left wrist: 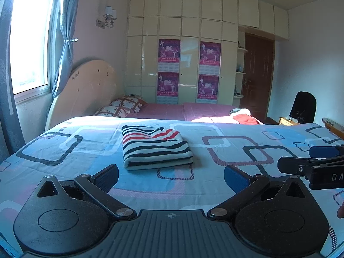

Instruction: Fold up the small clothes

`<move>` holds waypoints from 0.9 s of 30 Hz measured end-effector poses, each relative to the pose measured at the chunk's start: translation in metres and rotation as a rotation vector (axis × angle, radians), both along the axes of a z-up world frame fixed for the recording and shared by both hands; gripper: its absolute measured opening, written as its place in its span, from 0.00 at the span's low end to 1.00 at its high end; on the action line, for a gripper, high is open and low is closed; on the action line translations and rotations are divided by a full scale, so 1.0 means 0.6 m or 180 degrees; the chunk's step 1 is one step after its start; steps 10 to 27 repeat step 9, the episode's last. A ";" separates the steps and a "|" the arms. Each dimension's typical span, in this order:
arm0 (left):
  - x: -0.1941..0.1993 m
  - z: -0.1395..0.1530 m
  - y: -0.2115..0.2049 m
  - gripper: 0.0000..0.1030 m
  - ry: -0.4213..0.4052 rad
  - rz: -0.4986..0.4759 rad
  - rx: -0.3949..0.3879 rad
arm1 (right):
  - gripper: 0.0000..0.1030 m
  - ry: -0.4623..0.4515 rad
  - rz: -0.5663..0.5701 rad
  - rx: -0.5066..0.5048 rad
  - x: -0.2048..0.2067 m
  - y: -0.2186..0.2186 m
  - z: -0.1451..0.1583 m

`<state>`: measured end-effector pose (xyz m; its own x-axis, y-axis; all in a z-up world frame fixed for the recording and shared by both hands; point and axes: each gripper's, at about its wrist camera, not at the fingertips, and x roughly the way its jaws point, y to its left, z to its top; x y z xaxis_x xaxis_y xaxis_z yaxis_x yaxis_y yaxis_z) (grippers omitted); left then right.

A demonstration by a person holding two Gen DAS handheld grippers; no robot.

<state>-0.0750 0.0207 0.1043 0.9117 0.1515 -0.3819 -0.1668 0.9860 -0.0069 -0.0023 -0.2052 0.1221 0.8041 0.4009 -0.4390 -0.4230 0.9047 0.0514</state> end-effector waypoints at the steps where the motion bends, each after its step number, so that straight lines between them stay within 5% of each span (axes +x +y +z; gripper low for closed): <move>1: -0.001 0.000 -0.001 1.00 -0.0003 -0.0010 0.0010 | 1.00 0.0000 0.0000 -0.0005 0.000 0.001 0.000; 27: -0.010 0.011 -0.010 1.00 -0.0143 -0.0045 0.0063 | 1.00 -0.0037 0.0028 -0.0015 -0.001 0.004 0.004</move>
